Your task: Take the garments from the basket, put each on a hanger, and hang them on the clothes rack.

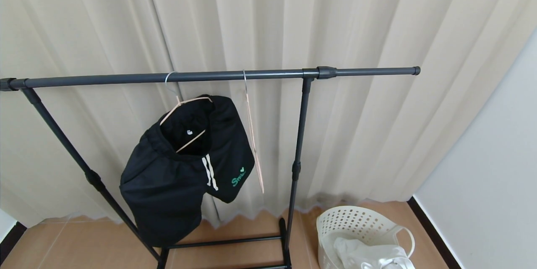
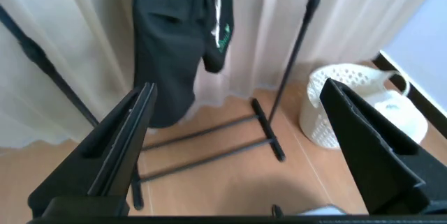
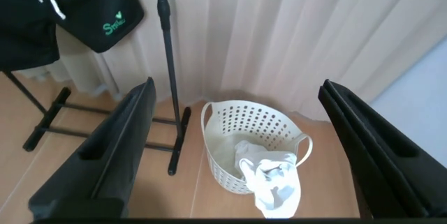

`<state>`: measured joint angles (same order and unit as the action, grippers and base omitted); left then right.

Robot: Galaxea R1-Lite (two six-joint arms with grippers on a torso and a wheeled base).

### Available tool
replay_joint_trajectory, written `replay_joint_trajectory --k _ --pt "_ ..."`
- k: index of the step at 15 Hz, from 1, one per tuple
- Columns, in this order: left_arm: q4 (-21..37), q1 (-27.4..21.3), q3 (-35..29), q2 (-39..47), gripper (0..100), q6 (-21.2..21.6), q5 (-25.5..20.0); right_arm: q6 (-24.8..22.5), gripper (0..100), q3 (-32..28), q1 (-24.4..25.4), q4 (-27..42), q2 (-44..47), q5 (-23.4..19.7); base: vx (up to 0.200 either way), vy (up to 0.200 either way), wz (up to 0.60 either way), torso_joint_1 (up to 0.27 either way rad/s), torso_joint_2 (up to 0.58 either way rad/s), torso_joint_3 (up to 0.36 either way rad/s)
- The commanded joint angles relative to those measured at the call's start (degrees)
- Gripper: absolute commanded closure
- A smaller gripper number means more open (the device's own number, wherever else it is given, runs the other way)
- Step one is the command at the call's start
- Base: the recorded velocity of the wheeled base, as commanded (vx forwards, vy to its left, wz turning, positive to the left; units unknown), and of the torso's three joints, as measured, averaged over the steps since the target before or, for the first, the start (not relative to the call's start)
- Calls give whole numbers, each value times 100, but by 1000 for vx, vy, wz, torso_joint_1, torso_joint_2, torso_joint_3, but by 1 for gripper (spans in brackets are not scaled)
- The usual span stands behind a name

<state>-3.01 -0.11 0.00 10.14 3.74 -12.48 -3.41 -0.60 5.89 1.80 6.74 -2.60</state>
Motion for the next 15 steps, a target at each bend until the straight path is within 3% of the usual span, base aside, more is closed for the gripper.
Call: replay_joint_trajectory --k 1,4,6,11,15 --pt "2 -77 0 -944 0 -67 -158 -1 0 -2 -378 -5 -243 -39 0 0 0 0 0 0" --pt "-7 -51 0 -962 0 -67 -176 16 0 7 -571 -31 -665 -48 0 0 0 0 0 0" --pt "-7 -51 0 -962 0 -67 -132 297 0 16 -571 -66 -665 -13 0 0 0 0 0 0" --pt "-68 -42 0 -962 0 -111 229 333 0 -2 -580 -40 -674 -48 0 0 0 0 0 0" --pt "-138 -42 0 -962 0 -612 325 324 0 -2 -571 -22 -674 -57 0 0 0 0 0 0"
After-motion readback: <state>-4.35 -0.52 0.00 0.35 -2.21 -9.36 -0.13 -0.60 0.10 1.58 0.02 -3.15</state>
